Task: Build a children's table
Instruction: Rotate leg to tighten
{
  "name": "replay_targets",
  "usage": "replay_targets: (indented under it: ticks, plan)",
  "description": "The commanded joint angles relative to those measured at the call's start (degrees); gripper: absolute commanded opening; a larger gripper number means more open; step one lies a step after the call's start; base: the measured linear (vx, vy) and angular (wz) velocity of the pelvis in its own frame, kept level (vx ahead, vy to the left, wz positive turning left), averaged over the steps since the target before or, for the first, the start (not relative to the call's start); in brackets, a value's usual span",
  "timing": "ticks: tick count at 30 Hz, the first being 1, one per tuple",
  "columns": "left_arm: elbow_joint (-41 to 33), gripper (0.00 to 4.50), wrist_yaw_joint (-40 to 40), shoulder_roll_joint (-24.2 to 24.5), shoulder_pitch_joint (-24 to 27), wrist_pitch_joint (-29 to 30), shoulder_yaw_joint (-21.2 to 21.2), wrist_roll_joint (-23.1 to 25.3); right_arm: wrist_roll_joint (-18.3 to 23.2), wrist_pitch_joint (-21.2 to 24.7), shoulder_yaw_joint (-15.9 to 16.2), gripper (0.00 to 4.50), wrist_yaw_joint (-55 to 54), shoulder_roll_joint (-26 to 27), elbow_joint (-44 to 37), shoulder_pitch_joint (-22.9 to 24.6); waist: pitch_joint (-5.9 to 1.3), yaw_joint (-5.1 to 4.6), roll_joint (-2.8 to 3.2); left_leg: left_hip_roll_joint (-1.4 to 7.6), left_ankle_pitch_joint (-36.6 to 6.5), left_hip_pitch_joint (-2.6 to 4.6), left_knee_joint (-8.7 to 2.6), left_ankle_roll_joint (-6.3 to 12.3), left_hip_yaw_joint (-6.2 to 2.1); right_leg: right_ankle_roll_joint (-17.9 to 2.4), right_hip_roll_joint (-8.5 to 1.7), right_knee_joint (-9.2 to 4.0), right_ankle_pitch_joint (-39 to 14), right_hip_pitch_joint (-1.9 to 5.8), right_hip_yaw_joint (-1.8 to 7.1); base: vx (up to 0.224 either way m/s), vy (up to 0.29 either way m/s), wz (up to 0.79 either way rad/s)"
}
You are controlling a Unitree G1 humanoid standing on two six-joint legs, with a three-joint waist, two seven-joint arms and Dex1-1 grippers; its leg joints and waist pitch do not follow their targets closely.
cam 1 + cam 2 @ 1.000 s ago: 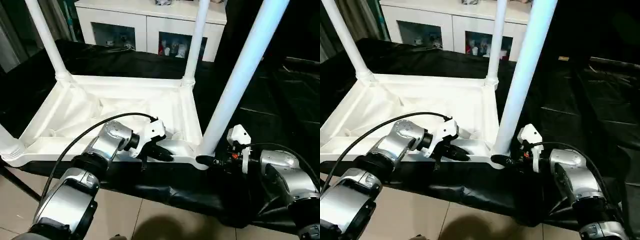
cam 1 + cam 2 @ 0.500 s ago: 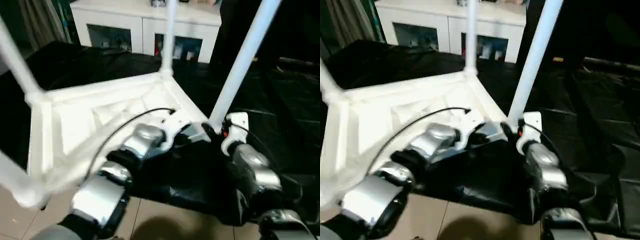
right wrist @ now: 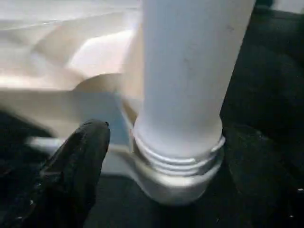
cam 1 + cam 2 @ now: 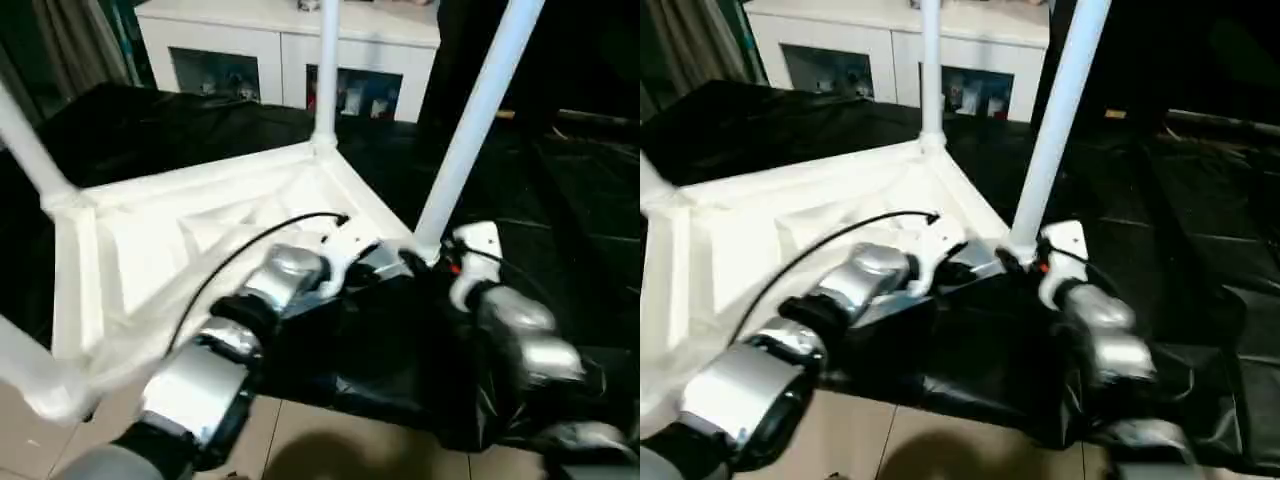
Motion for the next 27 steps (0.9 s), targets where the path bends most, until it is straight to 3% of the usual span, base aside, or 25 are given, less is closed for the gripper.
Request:
replay_targets:
  ticks: [1,2,4,9,11,17,18,20,27]
  plan:
    - [-1.8,0.00,-8.7,1.4,2.5,-3.7,-1.6,-0.5,0.6,0.4,3.5,4.17,9.2,-2.8,-4.9,2.1,-3.08,0.59,-1.23,-0.29,-11.1,-0.11,-3.22,7.02,0.67,-11.4,-2.22,-4.83,-11.0,3.55,1.63,0.000,0.000,0.00]
    - [-1.9,0.00,-9.1,1.5,2.6,-3.7,-1.6,-0.5,0.7,0.4,3.6,4.17,9.5,-2.9,-5.1,2.2,-3.04,0.64,-1.20,-0.19,-11.2,-0.14,-3.33,7.01,0.57,-11.3,-2.30,-4.80,-11.1,3.54,1.67,0.000,0.000,0.00]
    - [-4.7,0.00,-18.4,4.3,4.2,-4.9,-2.6,-1.6,2.1,1.7,4.0,4.17,15.7,-6.7,-8.8,4.8,-2.94,0.78,-1.57,-0.10,-11.5,-0.22,-3.42,7.20,0.58,-11.5,-2.35,-4.80,-12.0,3.48,1.66,0.000,0.000,0.00]
    - [-9.2,0.00,-29.5,7.6,5.9,-3.7,-3.6,-4.0,4.0,4.6,5.6,4.17,22.6,-10.4,-13.4,7.4,-2.98,1.66,-0.95,0.45,-11.7,0.39,-3.48,6.69,0.71,-13.4,-2.36,-4.44,-10.5,2.97,1.78,0.000,0.000,0.00]
    - [-10.8,0.00,-33.4,9.4,6.4,-3.4,-3.9,-4.6,4.5,6.0,6.6,4.17,25.5,-12.1,-15.6,8.4,-2.96,2.28,-0.66,0.55,-11.2,0.28,-3.44,6.67,0.77,-13.7,-2.29,-4.18,-8.6,3.07,1.87,0.000,0.000,0.00]
    - [-11.6,0.00,-35.1,10.5,7.4,-3.9,-3.8,-4.3,4.3,7.7,7.9,4.17,27.7,-12.8,-17.7,9.1,-3.03,2.56,-0.69,0.43,-12.2,0.31,-3.58,5.00,0.68,-13.3,-2.38,-4.08,-8.9,3.15,1.77,0.000,0.000,0.00]
    - [-11.5,0.00,-35.1,10.5,7.4,-3.9,-3.7,-4.3,4.2,7.7,8.0,3.83,27.6,-12.7,-17.8,9.1,-3.04,2.53,-0.77,0.37,-12.2,0.28,-3.55,4.86,0.70,-13.0,-2.42,-4.16,-9.4,3.13,1.80,0.000,0.000,0.00]
    - [-11.8,0.00,-35.0,10.6,7.6,-3.5,-3.7,-4.3,4.3,8.1,8.1,3.80,27.4,-12.1,-17.8,8.8,-3.06,2.54,-0.96,0.34,-11.9,0.25,-3.54,4.74,0.69,-12.6,-2.47,-4.17,-10.0,3.13,1.82,0.000,0.000,0.00]
    - [-12.5,0.00,-34.4,10.8,8.3,-2.7,-3.4,-4.5,3.9,9.0,9.1,3.08,28.1,-11.3,-17.4,7.8,-3.05,2.51,-1.13,0.30,-10.7,0.10,-3.51,4.88,0.69,-11.9,-2.49,-4.18,-10.7,3.11,1.79,0.000,0.000,0.00]
